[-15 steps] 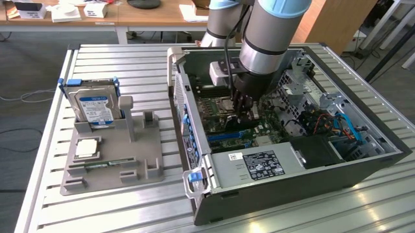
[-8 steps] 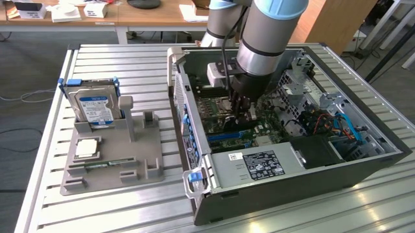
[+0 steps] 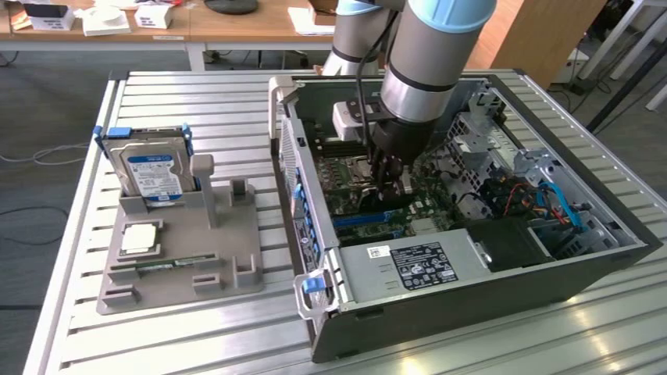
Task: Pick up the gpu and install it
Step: 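Insert the gpu into the slot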
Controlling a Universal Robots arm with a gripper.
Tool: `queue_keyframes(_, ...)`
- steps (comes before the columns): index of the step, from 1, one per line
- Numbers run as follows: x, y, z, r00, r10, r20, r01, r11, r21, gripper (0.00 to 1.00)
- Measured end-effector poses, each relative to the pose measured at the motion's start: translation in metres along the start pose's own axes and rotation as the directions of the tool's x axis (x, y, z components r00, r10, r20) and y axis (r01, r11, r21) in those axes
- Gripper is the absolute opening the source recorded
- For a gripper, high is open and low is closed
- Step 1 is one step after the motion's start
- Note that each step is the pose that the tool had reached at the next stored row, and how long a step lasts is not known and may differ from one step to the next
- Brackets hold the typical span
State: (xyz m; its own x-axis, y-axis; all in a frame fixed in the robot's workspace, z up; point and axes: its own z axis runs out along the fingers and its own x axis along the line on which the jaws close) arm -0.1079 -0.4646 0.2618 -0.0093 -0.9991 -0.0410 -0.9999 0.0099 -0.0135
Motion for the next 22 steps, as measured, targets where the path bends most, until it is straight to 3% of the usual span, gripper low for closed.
queue_keyframes(9,0.0002,-0.0001,0.0000,0.9999,0.010,-0.0001,-0.010,0.9999,0.0005,0.27)
queue_keyframes(22,0.0018,-0.0001,0.0000,0.9976,0.070,-0.0008,-0.070,0.9976,0.0029,0.27)
